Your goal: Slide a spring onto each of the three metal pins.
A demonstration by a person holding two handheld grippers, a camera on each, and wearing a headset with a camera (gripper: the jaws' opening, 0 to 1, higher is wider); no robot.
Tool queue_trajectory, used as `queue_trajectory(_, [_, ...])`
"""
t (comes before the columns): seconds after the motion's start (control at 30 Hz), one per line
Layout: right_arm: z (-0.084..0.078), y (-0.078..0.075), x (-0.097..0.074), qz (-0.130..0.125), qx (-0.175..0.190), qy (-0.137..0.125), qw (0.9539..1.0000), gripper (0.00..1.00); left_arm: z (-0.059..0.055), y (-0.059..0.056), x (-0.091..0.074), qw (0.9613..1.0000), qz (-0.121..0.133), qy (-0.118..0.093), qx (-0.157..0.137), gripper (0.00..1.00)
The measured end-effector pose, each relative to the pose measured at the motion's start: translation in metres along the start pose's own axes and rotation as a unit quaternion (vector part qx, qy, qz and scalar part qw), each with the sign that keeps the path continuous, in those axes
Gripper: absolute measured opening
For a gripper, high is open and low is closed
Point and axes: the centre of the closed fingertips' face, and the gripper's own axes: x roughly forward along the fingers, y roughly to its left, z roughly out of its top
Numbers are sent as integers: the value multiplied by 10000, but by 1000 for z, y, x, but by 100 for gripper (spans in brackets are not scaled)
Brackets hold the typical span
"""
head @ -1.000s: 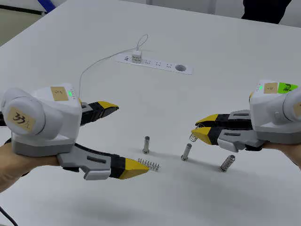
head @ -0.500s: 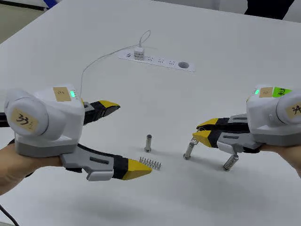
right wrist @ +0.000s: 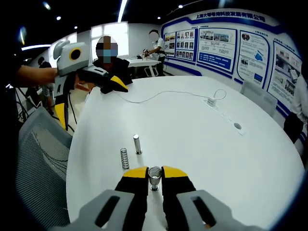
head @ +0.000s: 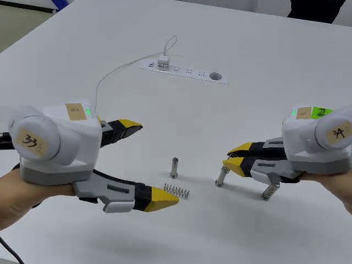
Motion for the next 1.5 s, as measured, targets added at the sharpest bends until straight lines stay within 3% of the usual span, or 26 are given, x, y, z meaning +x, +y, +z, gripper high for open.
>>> queue_trajectory(0.4, [-9,-1,10,14,-74,149,9999,11,4,2,2,10000,14,-17,23,93])
queue_trajectory(1.5, [-37,0,30,84,-224,754,9969,11,-2,3,1,10000,22,54,-62,93])
